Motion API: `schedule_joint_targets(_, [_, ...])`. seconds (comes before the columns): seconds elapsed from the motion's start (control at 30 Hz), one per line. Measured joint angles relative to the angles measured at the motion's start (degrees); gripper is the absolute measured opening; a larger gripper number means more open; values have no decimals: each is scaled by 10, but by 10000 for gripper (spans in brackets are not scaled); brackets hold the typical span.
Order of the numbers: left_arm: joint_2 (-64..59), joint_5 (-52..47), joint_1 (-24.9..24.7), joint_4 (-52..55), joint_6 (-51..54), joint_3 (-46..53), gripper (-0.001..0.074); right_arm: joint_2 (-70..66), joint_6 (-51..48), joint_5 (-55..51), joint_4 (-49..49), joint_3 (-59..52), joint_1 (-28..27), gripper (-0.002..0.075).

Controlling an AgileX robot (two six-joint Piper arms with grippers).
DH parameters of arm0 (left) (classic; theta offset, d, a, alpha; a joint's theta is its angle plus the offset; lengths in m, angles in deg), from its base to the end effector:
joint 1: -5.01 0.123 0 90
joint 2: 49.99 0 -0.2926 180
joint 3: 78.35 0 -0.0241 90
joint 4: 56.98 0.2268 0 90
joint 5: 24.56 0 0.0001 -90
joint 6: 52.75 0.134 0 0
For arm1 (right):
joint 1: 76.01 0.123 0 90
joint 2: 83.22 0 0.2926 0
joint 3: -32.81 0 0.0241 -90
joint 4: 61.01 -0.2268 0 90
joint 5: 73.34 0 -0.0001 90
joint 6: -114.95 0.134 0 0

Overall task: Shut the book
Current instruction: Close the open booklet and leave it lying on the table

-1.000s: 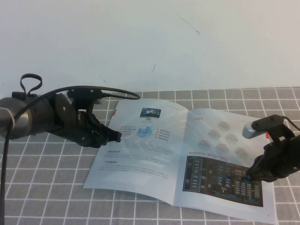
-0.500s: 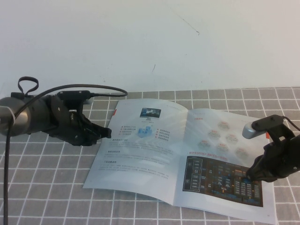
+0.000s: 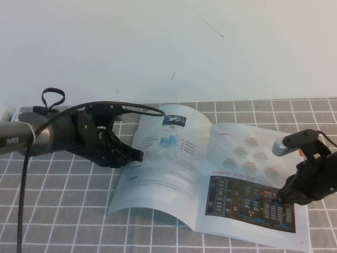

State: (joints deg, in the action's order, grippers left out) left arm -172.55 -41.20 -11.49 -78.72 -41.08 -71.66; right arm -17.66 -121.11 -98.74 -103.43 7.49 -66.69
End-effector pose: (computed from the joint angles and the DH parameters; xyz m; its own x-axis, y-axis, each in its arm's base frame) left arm 0.4036 -0.1344 0.1359 -0.8278 0.0787 -0.5555 0.2109 0.9611 -0.1781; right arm 0.3210 0.0920 0.1120 -0.8106 -0.4089 -0.4192 -0.5085 0.8465 0.1575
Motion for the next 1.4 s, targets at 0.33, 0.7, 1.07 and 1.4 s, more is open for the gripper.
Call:
schedule_joint_targets(0.33, [0,-46,-37,-134,66,-1,-3,0,0,0,-1,0,0,-2])
schedule_joint_targets(0.7, [38,-102,-56,-519,384,-1,-3,0,0,0,-2,0,0,-2])
schedule_joint_targets(1.07, [79,-130,-56,-605,485,-1,-3,7,3,11,5,0,1,-2])
schedule_joint_targets(1.4, [139,-128,-56,-552,503,-1,-3,143,82,25,155,2,-4,-2])
